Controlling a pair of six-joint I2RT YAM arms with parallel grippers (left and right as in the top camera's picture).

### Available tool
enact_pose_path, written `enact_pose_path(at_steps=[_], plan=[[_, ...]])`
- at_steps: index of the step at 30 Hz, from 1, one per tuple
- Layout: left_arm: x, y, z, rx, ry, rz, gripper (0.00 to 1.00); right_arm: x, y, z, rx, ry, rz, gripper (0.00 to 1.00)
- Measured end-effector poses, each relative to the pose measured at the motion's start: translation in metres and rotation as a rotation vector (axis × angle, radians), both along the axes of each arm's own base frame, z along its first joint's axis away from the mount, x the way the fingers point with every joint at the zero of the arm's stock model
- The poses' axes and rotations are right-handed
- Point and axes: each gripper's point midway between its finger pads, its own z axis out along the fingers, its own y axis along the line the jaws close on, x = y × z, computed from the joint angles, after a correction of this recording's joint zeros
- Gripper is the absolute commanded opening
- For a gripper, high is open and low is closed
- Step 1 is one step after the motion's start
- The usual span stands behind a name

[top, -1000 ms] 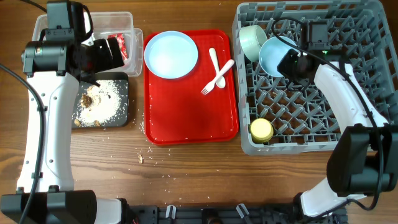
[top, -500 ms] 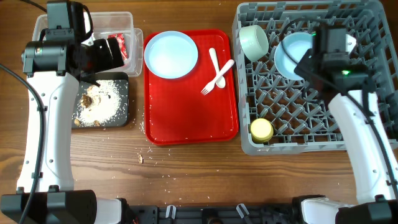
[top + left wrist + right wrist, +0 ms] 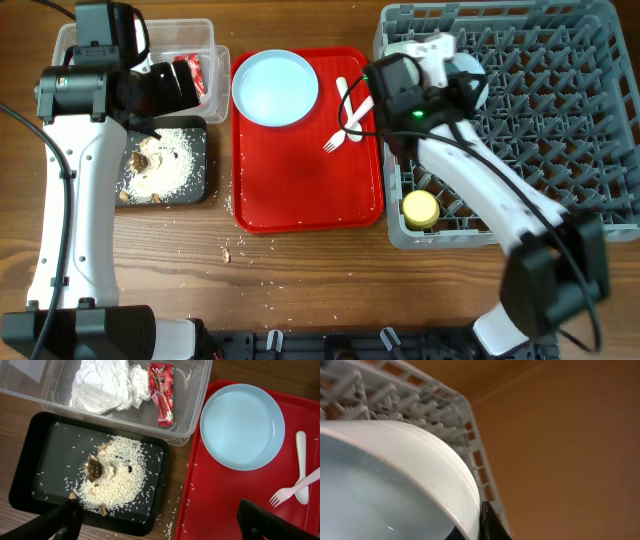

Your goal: Sort waste into correct bins and load items into the dishwasher rack

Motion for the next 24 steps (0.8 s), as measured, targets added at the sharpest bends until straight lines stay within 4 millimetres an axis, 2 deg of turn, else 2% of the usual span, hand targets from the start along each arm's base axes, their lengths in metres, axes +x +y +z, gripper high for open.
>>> enact_pose_path(at_steps=[5, 10, 14, 24], plan=[[0.000, 0.000, 0.000, 0.000, 0.000, 0.000, 1.00, 0.010, 0.016, -0.012, -0.162, 0.120, 0.024, 0.04], [0.000, 0.000, 0.000, 0.000, 0.000, 0.000, 1.00, 0.008, 0.037, -0.019, -0.218, 0.212, 0.094, 0.11], [0.000, 0.000, 0.000, 0.000, 0.000, 0.000, 1.00, 0.006, 0.052, -0.023, -0.229, 0.249, 0.146, 0.12], [0.000, 0.000, 0.000, 0.000, 0.000, 0.000, 1.00, 0.007, 0.048, -0.023, -0.234, 0.260, 0.137, 0.11]])
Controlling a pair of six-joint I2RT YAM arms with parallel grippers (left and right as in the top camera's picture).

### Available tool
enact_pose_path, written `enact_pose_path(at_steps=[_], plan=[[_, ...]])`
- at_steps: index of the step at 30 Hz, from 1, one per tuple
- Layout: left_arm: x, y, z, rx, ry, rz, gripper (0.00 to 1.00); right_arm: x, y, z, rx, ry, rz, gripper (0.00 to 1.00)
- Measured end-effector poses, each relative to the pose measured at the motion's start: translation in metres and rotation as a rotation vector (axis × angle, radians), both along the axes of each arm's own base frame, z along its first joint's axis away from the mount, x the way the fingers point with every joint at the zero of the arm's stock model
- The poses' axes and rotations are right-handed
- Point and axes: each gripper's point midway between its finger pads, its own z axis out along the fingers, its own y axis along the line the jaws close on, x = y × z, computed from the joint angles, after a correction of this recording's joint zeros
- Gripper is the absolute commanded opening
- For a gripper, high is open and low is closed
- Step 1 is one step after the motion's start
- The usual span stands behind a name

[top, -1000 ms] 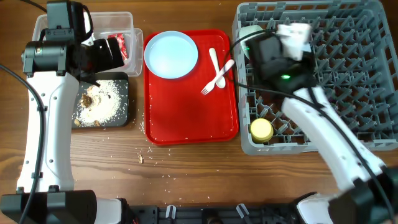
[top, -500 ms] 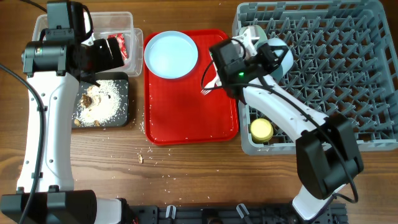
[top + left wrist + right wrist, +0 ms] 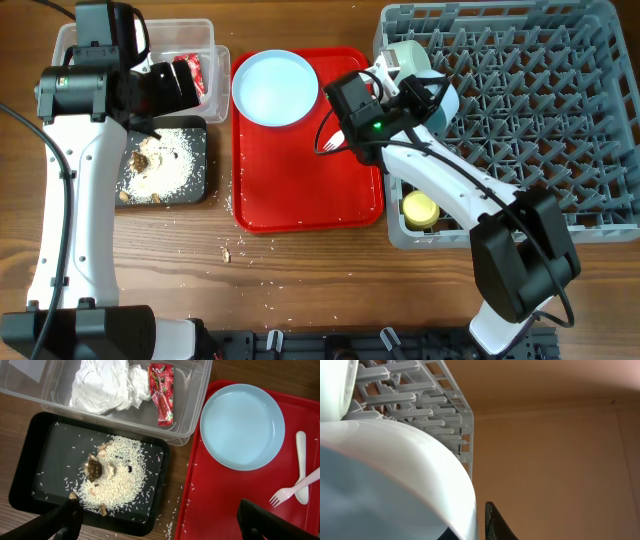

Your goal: Sort waste into correct bins and load items into the dishwasher rack

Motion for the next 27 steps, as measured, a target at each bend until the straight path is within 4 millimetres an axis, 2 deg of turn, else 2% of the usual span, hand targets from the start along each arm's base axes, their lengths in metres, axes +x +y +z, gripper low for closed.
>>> enact_pose_path(at_steps=[5, 8, 12, 14, 15, 17, 19, 22, 27], plan=[[0.000, 0.000, 0.000, 0.000, 0.000, 0.000, 1.00, 0.000, -0.013, -0.005, -0.007, 0.012, -0.028, 0.11], [0.000, 0.000, 0.000, 0.000, 0.000, 0.000, 1.00, -0.006, -0.022, -0.019, -0.024, 0.039, -0.039, 0.11], [0.000, 0.000, 0.000, 0.000, 0.000, 0.000, 1.00, -0.008, -0.018, -0.025, -0.027, 0.054, -0.025, 0.11], [0.000, 0.000, 0.000, 0.000, 0.000, 0.000, 1.00, -0.009, -0.011, -0.025, -0.027, 0.055, -0.008, 0.20], [0.000, 0.000, 0.000, 0.000, 0.000, 0.000, 1.00, -0.009, -0.005, -0.025, -0.029, 0.056, 0.005, 0.33], [0.000, 0.000, 0.000, 0.000, 0.000, 0.000, 1.00, -0.011, 0.005, -0.025, -0.033, 0.060, 0.032, 0.49], [0.000, 0.000, 0.000, 0.000, 0.000, 0.000, 1.00, -0.013, 0.015, -0.025, -0.033, 0.060, 0.055, 0.57], [0.000, 0.000, 0.000, 0.000, 0.000, 0.000, 1.00, -0.015, 0.031, -0.029, -0.014, 0.075, 0.105, 0.65], [0.000, 0.000, 0.000, 0.000, 0.000, 0.000, 1.00, -0.009, 0.047, -0.036, 0.058, 0.069, 0.160, 0.69]])
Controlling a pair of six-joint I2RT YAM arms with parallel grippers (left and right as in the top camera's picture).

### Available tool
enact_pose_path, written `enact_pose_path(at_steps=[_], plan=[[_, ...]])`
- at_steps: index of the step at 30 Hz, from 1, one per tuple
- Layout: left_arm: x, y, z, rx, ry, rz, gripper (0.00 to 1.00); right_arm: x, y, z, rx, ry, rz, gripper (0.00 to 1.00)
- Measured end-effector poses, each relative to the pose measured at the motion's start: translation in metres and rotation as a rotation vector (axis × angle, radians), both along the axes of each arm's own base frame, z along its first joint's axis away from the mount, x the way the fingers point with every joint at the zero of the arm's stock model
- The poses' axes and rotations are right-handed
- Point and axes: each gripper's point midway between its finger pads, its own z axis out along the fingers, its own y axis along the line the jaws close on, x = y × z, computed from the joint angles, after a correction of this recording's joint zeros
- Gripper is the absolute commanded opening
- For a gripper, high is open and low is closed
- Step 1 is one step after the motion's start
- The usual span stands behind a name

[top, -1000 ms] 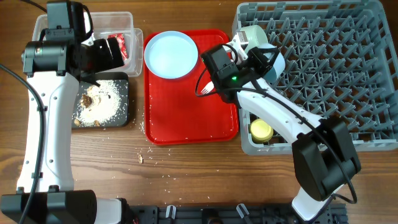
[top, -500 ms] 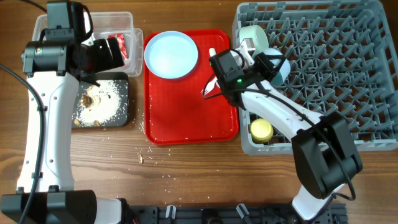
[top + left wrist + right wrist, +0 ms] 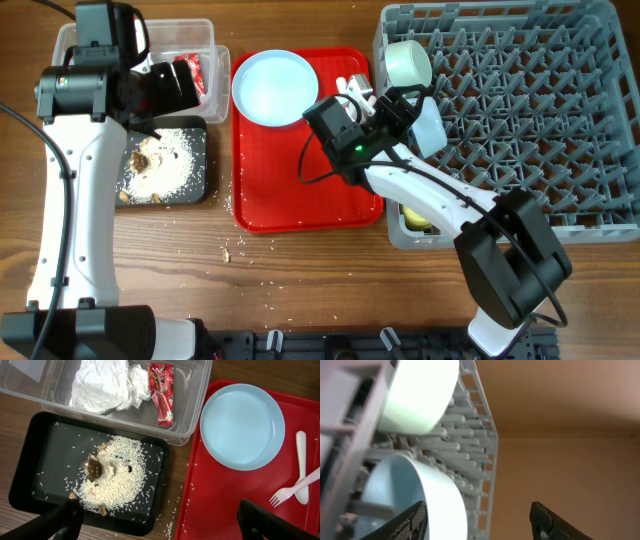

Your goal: Sort waste into correct bins and load items into the dishwasher rack

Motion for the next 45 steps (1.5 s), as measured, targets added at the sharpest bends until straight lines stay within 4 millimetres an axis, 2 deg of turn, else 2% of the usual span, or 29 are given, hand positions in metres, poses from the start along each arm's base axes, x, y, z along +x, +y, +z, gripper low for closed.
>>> enact_pose_path(at_steps=[3, 7, 9, 11, 13, 16, 18, 19, 20, 22, 25, 27, 33, 40, 43, 45], plan=[[0.000, 0.000, 0.000, 0.000, 0.000, 0.000, 1.00, 0.010, 0.013, 0.001, 0.080, 0.003, 0.044, 0.71], [0.000, 0.000, 0.000, 0.000, 0.000, 0.000, 1.00, 0.035, 0.057, 0.018, 0.335, -0.015, 0.179, 0.76], [0.000, 0.000, 0.000, 0.000, 0.000, 0.000, 1.00, 0.040, 0.083, 0.017, 0.514, -0.001, 0.258, 0.74], [0.000, 0.000, 0.000, 0.000, -0.001, 0.000, 1.00, 0.044, 0.119, 0.013, 0.823, 0.003, 0.326, 0.64], [0.000, 0.000, 0.000, 0.000, 0.000, 0.000, 1.00, 0.042, 0.144, 0.010, 1.064, 0.029, 0.338, 0.52], [0.000, 0.000, 0.000, 0.000, 0.000, 0.000, 1.00, 0.040, 0.159, 0.002, 1.369, 0.032, 0.219, 0.49], [0.000, 0.000, 0.000, 0.000, -0.001, 0.000, 1.00, 0.049, 0.169, -0.017, 1.515, 0.016, 0.119, 0.45], [0.000, 0.000, 0.000, 0.000, 0.000, 0.000, 1.00, 0.050, 0.174, -0.032, 1.559, 0.033, 0.074, 0.43], [0.000, 0.000, 0.000, 0.000, 0.000, 0.000, 1.00, 0.051, 0.185, -0.061, 1.622, 0.086, 0.007, 0.41], [0.000, 0.000, 0.000, 0.000, 0.000, 0.000, 1.00, 0.045, 0.196, -0.101, 1.662, 0.175, -0.092, 0.39], [0.000, 0.000, 0.000, 0.000, 0.000, 0.000, 1.00, 0.042, 0.208, -0.139, 1.691, 0.265, -0.199, 0.31], [0.000, 0.000, 0.000, 0.000, 0.000, 0.000, 1.00, 0.043, 0.209, -0.146, 1.709, 0.279, -0.239, 0.28], [0.000, 0.000, 0.000, 0.000, 0.000, 0.000, 1.00, 0.051, 0.199, -0.157, 1.735, 0.265, -0.323, 0.06], [0.000, 0.000, 0.000, 0.000, 0.000, 0.000, 1.00, 0.054, 0.189, -0.158, 1.759, 0.287, -0.361, 0.04], [0.000, 0.000, 0.000, 0.000, 0.000, 0.000, 1.00, 0.064, 0.174, -0.157, 1.780, 0.294, -0.371, 0.04], [0.000, 0.000, 0.000, 0.000, 0.000, 0.000, 1.00, 0.074, 0.157, -0.149, 1.773, 0.284, -0.341, 0.04]])
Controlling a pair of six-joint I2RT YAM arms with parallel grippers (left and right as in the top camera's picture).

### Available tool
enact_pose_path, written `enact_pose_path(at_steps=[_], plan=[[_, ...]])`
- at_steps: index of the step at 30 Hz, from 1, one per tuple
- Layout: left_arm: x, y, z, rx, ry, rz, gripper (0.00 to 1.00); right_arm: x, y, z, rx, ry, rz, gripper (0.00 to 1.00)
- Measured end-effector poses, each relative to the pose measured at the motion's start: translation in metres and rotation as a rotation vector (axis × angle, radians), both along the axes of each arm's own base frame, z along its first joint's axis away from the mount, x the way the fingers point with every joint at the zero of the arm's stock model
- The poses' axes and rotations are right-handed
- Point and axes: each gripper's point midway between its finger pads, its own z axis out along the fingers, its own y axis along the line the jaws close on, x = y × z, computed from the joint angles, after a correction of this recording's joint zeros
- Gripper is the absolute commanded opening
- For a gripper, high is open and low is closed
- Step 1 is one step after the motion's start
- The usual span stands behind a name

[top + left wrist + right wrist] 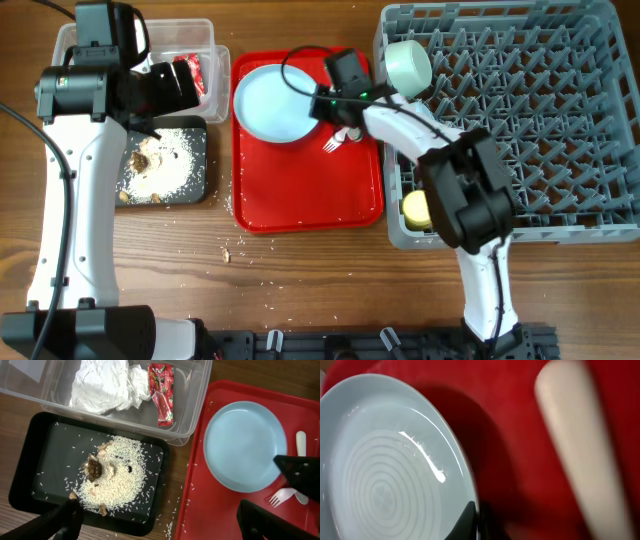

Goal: Sort waste into correct bins and load items into the dishwasher rack
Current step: 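Grasp the light-blue plate edge with right gripper and lift, then carry the plate into the rack and stand it upright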

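Observation:
A pale blue plate (272,100) lies at the far left of the red tray (300,190). My right gripper (320,106) is shut on the plate's right rim; the rim passes between its fingers (476,515). A white spoon (575,435) and a pink fork (285,494) lie on the tray just right of the plate. My left gripper (159,512) hangs open and empty above the black tray (45,440) of rice. The grey dishwasher rack (520,120) stands on the right with a green cup (408,62) in its far-left corner.
A clear bin (190,405) at the far left holds crumpled white paper (107,385) and a red wrapper (162,392). Rice grains are strewn on the wood in front of the trays. A yellow round thing (420,208) sits in the rack's near-left corner.
My right gripper was open at the rack's left edge beside a pale blue bowl standing there. It is now on the red tray, shut on the plate's right rim. The plate has shifted slightly.
My right gripper held a pale blue bowl over the rack's far-left part, then lower among the prongs. Then it was open, with the bowl left standing beside the green cup. Now it grips the plate on the tray. My left arm stayed still throughout.

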Motion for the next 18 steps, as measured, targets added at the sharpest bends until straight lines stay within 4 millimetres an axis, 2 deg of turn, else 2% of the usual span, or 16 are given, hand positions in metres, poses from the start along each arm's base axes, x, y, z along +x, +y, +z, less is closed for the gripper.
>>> enact_pose_path(at_steps=[2, 4, 6, 7, 9, 10, 11, 12, 16, 18], plan=[[0.000, 0.000, 0.000, 0.000, 0.000, 0.000, 1.00, 0.008, -0.012, 0.029, -0.017, -0.069, 0.029, 0.04], [0.000, 0.000, 0.000, 0.000, 0.000, 0.000, 1.00, 0.013, -0.027, 0.104, -0.083, -0.234, 0.058, 0.04], [0.000, 0.000, 0.000, 0.000, -0.001, 0.000, 1.00, 0.008, -0.053, 0.179, -0.193, -0.396, 0.015, 0.04], [0.000, 0.000, 0.000, 0.000, 0.000, 0.000, 1.00, 0.006, -0.065, 0.203, -0.239, -0.451, -0.011, 0.04], [0.000, 0.000, 0.000, 0.000, 0.000, 0.000, 1.00, -0.001, -0.107, 0.267, -0.403, -0.602, -0.120, 0.04], [0.000, 0.000, 0.000, 0.000, 0.000, 0.000, 1.00, -0.004, -0.127, 0.286, -0.498, -0.645, -0.165, 0.04], [0.000, 0.000, 0.000, 0.000, 0.000, 0.000, 1.00, -0.008, -0.151, 0.303, -0.629, -0.675, -0.221, 0.04], [0.000, 0.000, 0.000, 0.000, 0.000, 0.000, 1.00, -0.010, -0.172, 0.310, -0.753, -0.677, -0.264, 0.04], [0.000, 0.000, 0.000, 0.000, 0.000, 0.000, 1.00, -0.020, -0.240, 0.320, -1.172, -0.570, -0.308, 0.04], [0.000, 0.000, 0.000, 0.000, 0.000, 0.000, 1.00, -0.025, -0.275, 0.325, -1.304, -0.495, -0.323, 0.04]])
